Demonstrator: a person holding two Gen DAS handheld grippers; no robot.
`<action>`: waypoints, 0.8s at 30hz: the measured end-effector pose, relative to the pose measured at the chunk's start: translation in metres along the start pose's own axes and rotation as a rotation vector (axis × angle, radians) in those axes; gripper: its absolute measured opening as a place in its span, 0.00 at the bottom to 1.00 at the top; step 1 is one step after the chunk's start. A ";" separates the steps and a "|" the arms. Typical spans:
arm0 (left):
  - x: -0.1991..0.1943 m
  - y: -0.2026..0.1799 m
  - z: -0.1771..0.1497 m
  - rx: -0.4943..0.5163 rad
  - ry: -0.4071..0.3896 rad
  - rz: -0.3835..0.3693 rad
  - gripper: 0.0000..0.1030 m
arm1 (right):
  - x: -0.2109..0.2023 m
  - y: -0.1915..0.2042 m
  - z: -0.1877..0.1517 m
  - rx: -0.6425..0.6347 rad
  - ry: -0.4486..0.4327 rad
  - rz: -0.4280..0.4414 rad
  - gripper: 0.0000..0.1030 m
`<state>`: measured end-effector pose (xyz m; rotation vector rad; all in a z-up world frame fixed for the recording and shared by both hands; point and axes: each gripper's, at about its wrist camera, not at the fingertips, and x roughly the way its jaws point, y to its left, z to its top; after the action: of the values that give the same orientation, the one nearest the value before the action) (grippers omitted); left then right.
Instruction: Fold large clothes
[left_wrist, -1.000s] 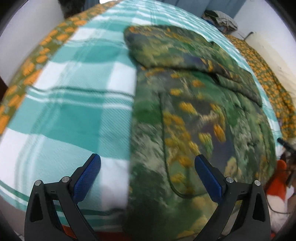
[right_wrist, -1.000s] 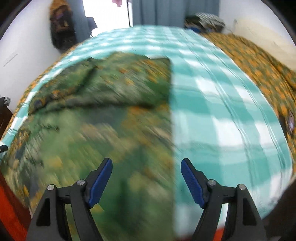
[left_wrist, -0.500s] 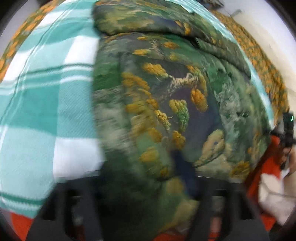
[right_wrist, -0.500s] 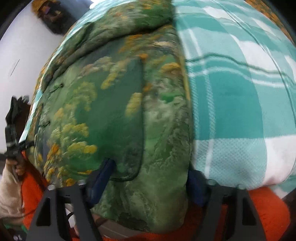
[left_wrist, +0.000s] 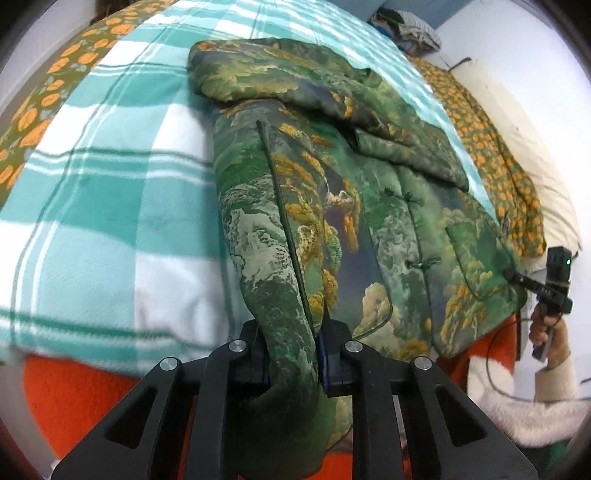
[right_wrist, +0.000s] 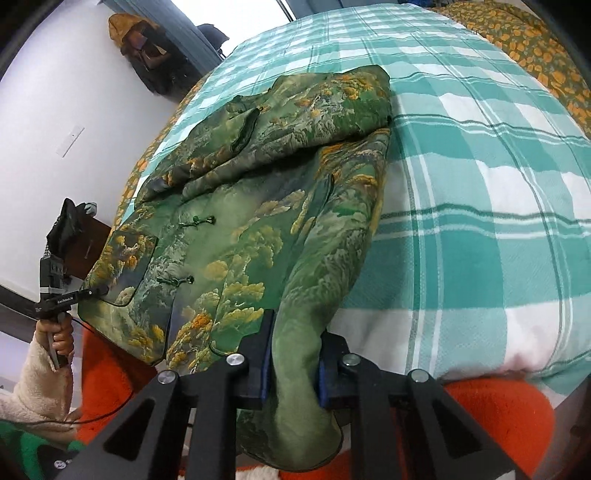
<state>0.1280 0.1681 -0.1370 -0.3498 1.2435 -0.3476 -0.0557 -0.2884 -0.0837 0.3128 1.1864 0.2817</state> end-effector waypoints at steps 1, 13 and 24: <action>0.000 0.001 -0.005 0.001 0.010 0.009 0.16 | -0.001 -0.003 -0.003 0.002 0.005 0.002 0.18; -0.007 -0.008 -0.021 0.011 0.060 0.026 0.16 | -0.003 -0.018 -0.016 0.079 0.052 0.060 0.18; -0.040 -0.015 -0.045 0.058 0.103 -0.008 0.16 | -0.010 -0.022 0.001 0.086 0.091 0.107 0.18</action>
<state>0.0722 0.1695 -0.1089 -0.2903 1.3300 -0.4115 -0.0571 -0.3127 -0.0838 0.4436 1.2755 0.3412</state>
